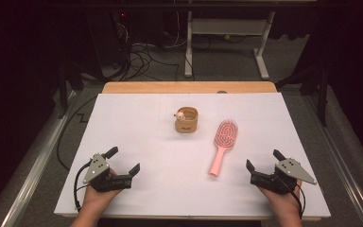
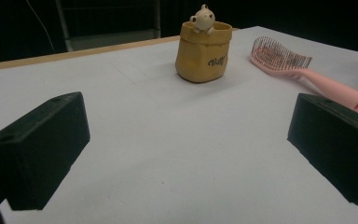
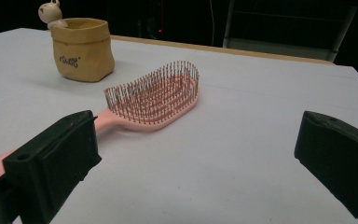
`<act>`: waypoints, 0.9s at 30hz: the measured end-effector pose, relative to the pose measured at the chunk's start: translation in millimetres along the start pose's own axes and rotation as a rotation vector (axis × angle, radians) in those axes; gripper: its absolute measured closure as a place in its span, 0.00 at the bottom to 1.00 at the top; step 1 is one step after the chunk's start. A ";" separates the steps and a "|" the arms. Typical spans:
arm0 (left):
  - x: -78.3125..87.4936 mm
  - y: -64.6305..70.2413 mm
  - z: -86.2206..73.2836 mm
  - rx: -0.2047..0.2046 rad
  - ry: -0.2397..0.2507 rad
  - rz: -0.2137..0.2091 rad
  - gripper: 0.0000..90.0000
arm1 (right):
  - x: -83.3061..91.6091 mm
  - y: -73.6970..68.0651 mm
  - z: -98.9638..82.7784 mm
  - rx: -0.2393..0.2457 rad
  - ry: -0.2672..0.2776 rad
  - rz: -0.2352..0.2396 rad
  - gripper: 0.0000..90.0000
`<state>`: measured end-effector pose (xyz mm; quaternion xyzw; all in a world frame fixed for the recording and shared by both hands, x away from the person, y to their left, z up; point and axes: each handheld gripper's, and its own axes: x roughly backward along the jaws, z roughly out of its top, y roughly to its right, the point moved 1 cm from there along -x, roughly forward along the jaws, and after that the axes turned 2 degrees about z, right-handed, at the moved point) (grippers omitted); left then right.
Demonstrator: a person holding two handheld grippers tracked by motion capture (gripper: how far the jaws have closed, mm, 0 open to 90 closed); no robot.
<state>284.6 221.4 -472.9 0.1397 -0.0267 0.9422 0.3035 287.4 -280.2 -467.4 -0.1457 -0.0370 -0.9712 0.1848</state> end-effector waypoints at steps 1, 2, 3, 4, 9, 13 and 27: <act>0.4 0.3 0.1 -0.007 0.001 0.007 0.00 | -0.1 -0.4 -0.2 0.002 -0.003 0.001 0.00; 0.4 0.3 0.3 -0.010 0.000 0.010 0.00 | -0.1 -0.8 -0.2 0.005 -0.006 0.002 0.00; 0.2 0.0 0.4 -0.006 0.001 0.008 0.00 | -0.1 -1.4 0.0 0.005 -0.005 0.004 0.00; 0.0 -0.4 0.6 -0.001 -0.004 0.005 0.00 | 0.2 -2.1 0.3 0.007 -0.004 0.003 0.00; -0.1 0.0 0.5 -0.017 -0.004 0.008 0.00 | -0.4 -3.0 1.5 0.006 -0.005 0.011 0.00; -0.1 0.7 0.3 -0.021 -0.006 0.010 0.00 | -0.7 -3.5 2.0 0.017 -0.002 0.010 0.00; -1.6 0.1 -1.2 0.003 -0.022 -0.005 0.00 | -0.7 -6.7 2.2 0.031 -0.007 0.051 0.15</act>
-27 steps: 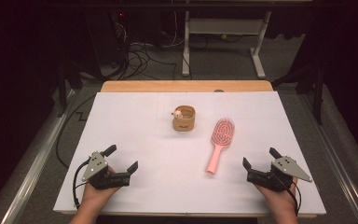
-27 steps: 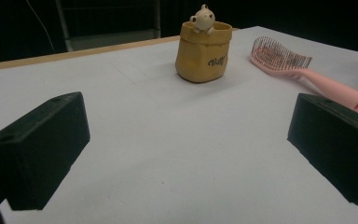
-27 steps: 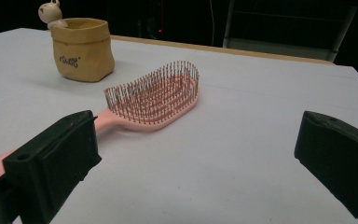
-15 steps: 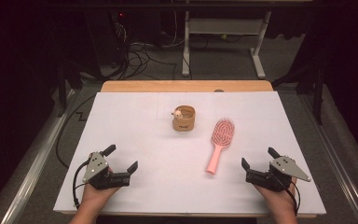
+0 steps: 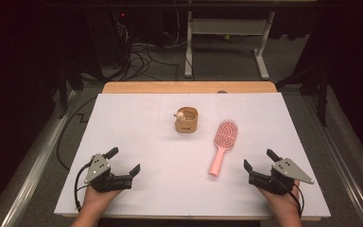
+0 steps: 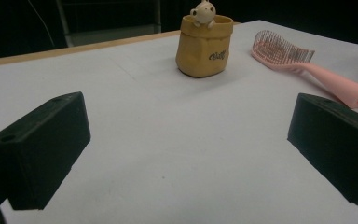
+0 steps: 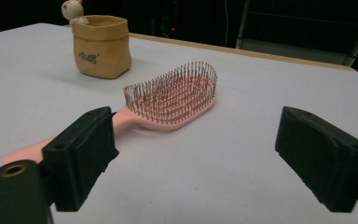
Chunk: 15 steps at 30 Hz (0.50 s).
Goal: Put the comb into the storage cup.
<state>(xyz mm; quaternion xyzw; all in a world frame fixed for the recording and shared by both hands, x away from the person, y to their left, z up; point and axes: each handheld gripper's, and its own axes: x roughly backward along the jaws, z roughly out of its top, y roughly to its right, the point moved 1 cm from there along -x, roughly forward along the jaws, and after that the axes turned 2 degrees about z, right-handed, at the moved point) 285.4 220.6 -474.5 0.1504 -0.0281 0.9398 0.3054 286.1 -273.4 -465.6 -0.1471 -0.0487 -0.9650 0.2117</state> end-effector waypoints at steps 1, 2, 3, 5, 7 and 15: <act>-0.2 -0.2 0.9 0.007 -0.016 -0.011 0.00 | -0.3 -0.7 -0.1 0.000 -0.003 0.007 0.18; -0.2 -0.1 1.0 0.005 -0.012 -0.009 0.00 | -0.3 -1.1 -0.1 0.002 -0.006 0.009 0.18; 0.1 0.0 0.9 0.002 -0.007 -0.007 0.00 | -0.6 -1.5 0.0 0.003 -0.006 0.011 0.20; 0.2 0.3 1.0 -0.001 -0.003 -0.007 0.00 | -1.0 -2.4 0.4 0.002 -0.011 0.017 0.23; 0.1 0.5 0.9 -0.002 0.002 -0.007 0.00 | -1.9 -3.1 1.0 0.006 -0.014 0.021 0.29; -1.6 2.7 0.4 -0.014 0.004 -0.018 0.00 | -8.4 -9.8 4.5 0.001 -0.042 0.070 0.57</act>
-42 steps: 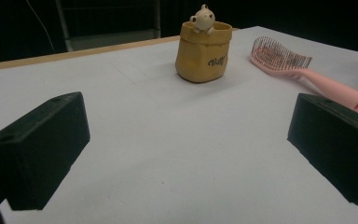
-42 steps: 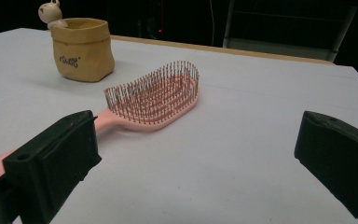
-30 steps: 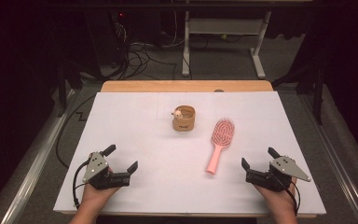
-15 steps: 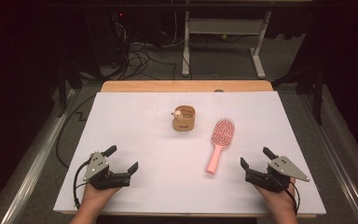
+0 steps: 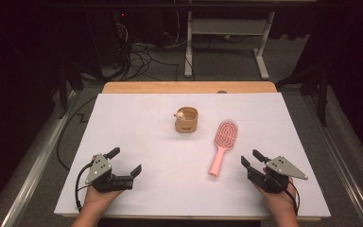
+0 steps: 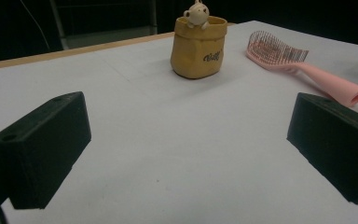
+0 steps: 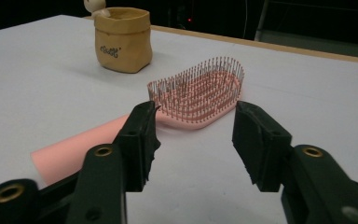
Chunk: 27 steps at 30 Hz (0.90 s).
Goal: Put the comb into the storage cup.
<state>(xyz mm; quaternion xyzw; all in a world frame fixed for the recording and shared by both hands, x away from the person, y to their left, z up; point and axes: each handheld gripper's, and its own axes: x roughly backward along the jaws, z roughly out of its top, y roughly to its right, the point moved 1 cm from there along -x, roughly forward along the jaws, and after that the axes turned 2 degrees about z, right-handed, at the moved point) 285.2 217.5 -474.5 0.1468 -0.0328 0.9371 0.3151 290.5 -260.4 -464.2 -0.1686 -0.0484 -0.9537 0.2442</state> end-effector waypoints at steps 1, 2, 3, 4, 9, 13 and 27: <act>-0.4 0.1 0.0 0.002 -0.001 -0.002 0.00 | -0.9 -1.1 0.4 0.002 -0.005 0.002 0.59; -0.6 0.1 -0.1 0.003 -0.001 -0.003 0.00 | -2.1 -2.5 1.1 0.001 -0.008 0.001 0.62; -0.7 0.0 0.0 0.003 -0.001 -0.003 0.00 | -3.2 -3.9 1.7 -0.002 -0.011 0.002 0.66; -0.6 -0.1 0.0 0.003 -0.001 -0.002 0.00 | -4.3 -5.2 2.8 -0.001 -0.016 0.014 0.73; -1.7 -0.8 -0.5 0.023 -0.012 -0.015 0.00 | -16.6 -13.7 9.3 0.007 -0.046 0.080 0.99; -2.3 -0.9 -0.6 0.023 -0.009 -0.016 0.00 | -32.7 -19.1 14.8 -0.010 -0.079 0.116 1.00; -3.6 -0.4 -1.1 0.022 -0.011 -0.011 0.00 | -77.6 -40.4 26.8 0.001 -0.133 0.180 1.00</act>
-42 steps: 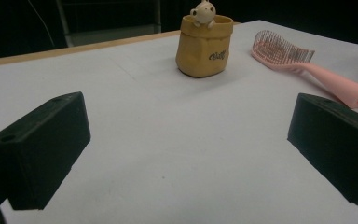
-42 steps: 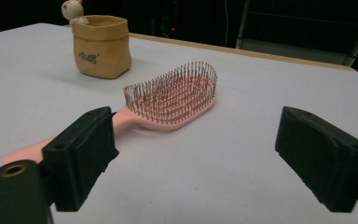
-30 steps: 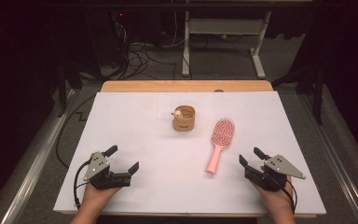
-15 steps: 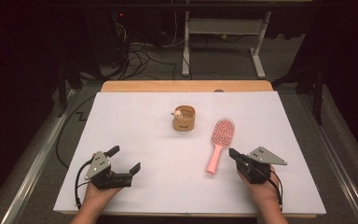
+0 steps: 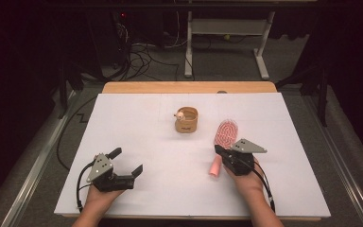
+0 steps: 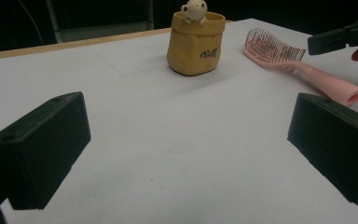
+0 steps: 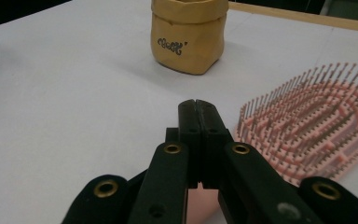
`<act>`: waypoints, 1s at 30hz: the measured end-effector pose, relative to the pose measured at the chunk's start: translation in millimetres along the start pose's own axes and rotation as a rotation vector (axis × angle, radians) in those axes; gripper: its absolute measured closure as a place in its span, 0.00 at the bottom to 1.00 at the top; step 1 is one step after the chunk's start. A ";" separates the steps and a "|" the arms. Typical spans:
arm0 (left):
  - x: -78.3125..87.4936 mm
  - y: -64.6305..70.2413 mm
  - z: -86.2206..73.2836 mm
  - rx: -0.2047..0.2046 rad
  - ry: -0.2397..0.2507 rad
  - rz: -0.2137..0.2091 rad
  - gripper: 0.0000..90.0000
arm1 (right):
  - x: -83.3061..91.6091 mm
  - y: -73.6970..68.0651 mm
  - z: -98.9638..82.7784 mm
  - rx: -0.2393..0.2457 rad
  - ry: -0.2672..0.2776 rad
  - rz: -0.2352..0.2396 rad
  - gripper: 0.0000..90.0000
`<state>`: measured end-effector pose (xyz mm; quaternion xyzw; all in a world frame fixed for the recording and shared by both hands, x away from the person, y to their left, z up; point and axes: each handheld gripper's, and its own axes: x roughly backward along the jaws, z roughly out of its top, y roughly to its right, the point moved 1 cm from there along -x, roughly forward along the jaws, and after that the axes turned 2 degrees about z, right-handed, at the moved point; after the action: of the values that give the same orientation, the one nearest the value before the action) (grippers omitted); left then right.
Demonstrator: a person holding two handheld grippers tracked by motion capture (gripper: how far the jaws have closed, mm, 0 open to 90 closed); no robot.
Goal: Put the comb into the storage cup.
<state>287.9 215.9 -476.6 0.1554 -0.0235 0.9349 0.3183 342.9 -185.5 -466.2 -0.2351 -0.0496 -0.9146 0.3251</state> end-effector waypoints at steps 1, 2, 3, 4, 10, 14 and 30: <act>0.5 -0.2 0.1 0.000 0.001 0.002 0.00 | -8.3 -1.1 1.9 0.000 -0.014 0.004 1.00; 0.5 -0.4 0.1 0.003 -0.001 -0.001 0.00 | -11.2 -1.5 2.4 -0.003 -0.017 0.007 1.00; 0.5 -0.4 0.1 0.003 -0.001 -0.001 0.00 | -14.6 -2.1 3.2 -0.004 -0.025 0.008 1.00; 0.6 -0.4 0.1 0.004 -0.002 -0.001 0.00 | -17.5 -3.1 3.9 -0.001 -0.034 0.010 1.00; 0.6 -0.1 -0.7 0.003 -0.002 -0.009 0.00 | -17.1 -8.4 3.2 0.026 -0.079 0.018 1.00; 0.1 0.4 -0.5 0.003 -0.002 -0.012 0.00 | -17.2 -9.7 1.3 0.044 -0.123 0.011 1.00; -1.4 2.0 0.0 -0.008 -0.012 -0.024 0.00 | -20.6 -12.6 -3.1 0.109 -0.205 0.007 1.00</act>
<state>287.7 213.5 -476.9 0.1599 -0.0274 0.9300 0.3299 347.8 -164.5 -477.7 -0.3094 -0.1315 -0.8807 0.3337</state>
